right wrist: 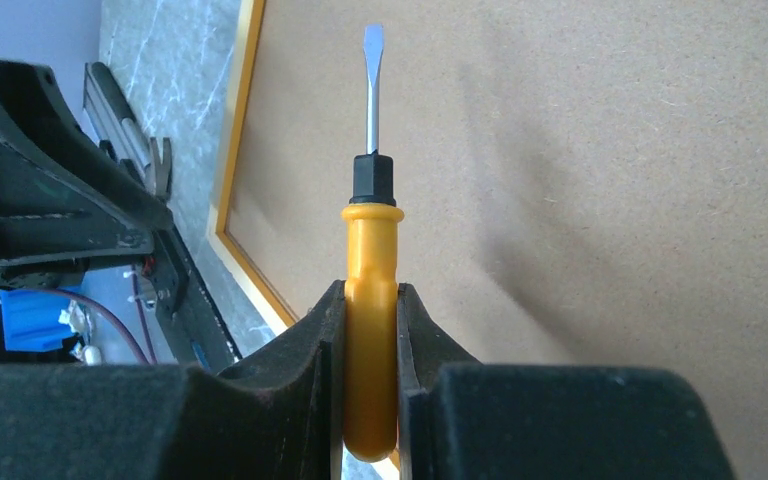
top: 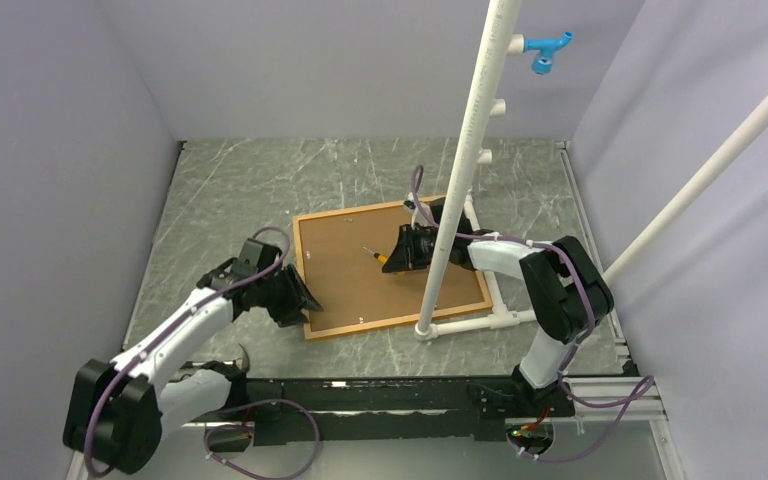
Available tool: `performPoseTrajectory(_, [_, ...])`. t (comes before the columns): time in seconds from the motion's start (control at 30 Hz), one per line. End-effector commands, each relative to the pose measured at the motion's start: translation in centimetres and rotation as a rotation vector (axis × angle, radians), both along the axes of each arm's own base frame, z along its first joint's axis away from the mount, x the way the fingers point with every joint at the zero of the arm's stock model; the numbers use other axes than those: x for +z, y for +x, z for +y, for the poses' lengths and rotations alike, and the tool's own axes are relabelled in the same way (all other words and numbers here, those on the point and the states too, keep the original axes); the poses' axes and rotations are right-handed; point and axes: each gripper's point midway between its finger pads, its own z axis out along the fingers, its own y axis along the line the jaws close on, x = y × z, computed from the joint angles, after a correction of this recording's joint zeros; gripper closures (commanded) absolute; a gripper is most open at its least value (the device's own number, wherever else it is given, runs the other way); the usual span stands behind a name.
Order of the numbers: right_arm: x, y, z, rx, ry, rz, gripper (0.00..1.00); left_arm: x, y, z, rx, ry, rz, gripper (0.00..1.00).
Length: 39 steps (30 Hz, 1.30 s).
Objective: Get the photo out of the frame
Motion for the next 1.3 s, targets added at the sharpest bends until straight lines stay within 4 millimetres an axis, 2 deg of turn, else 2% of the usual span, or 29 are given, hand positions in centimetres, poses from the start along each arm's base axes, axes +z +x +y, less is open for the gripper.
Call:
performPoseTrajectory(0.0, [2.9,0.9,-0.1,0.003,0.047,-0.126,1.0,-0.3,-2.0,-0.2,0.266,-0.075,0.132,0.5])
performPoseTrajectory(0.17, [3.1,0.9,-0.2,0.001,0.053,-0.134,1.0,-1.1,-4.4,-0.7,0.434,-0.137,0.324,0.47])
performPoseTrajectory(0.4, [3.0,0.9,-0.4,-0.001,0.06,-0.132,1.0,-3.4,-5.9,-0.7,0.518,-0.086,0.524,0.48])
performPoseTrajectory(0.5, [2.9,0.9,-0.3,0.003,0.065,-0.126,1.0,-4.5,-5.2,-1.2,0.528,-0.099,0.539,0.51])
performPoseTrajectory(0.63, [2.7,0.7,0.0,0.012,0.08,-0.106,1.0,-5.3,-4.2,-0.9,0.576,-0.071,0.532,0.53])
performPoseTrajectory(0.8, [2.5,0.7,0.1,0.017,0.087,-0.096,1.0,-6.0,-3.3,-0.9,0.62,-0.071,0.517,0.5])
performPoseTrajectory(1.0, [2.1,0.7,0.3,0.024,0.092,-0.081,1.0,-7.1,-3.4,-0.5,0.643,-0.047,0.534,0.5])
performPoseTrajectory(1.13, [1.9,0.6,0.4,0.027,0.094,-0.07,1.0,-7.5,-3.2,0.2,0.653,-0.017,0.514,0.56])
performPoseTrajectory(1.2, [1.8,0.7,0.4,0.027,0.091,-0.068,1.0,-7.5,-2.8,1.1,0.655,0.02,0.487,0.64])
performPoseTrajectory(1.27, [1.7,0.7,0.4,0.028,0.088,-0.066,1.0,-7.5,-2.1,2.2,0.658,0.054,0.455,0.68])
